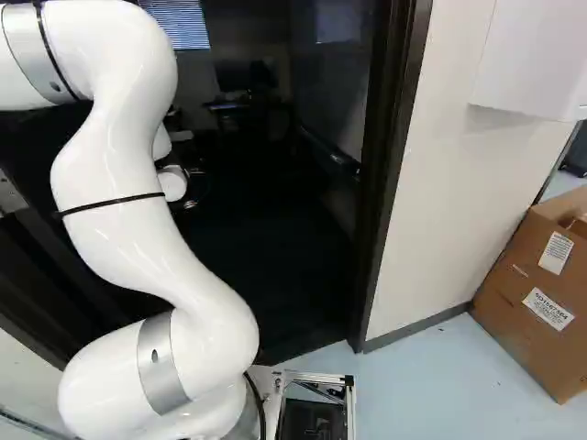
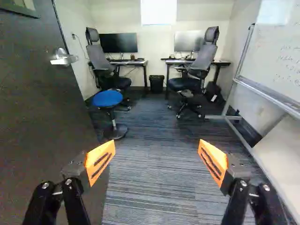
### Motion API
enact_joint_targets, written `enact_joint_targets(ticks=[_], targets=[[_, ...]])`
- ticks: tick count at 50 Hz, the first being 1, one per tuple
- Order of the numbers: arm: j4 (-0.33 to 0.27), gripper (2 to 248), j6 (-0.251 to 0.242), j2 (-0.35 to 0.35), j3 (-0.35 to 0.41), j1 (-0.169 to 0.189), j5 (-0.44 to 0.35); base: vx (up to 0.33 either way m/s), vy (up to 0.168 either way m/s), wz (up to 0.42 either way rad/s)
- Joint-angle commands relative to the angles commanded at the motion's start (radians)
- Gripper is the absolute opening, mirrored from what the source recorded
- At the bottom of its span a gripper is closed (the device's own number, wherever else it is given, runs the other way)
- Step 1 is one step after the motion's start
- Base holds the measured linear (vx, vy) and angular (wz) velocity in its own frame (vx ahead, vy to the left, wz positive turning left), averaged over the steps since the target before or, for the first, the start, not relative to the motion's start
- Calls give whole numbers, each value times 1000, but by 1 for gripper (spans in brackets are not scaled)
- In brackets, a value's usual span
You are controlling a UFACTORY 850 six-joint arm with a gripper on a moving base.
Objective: Open the door and move inside
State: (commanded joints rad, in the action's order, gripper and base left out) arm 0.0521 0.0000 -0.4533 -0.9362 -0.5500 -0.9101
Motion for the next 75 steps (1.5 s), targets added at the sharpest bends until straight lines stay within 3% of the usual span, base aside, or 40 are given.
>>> enact_joint_targets(ticks=[75], targets=[[0,247,0,277,332,151,0,0,0,0]])
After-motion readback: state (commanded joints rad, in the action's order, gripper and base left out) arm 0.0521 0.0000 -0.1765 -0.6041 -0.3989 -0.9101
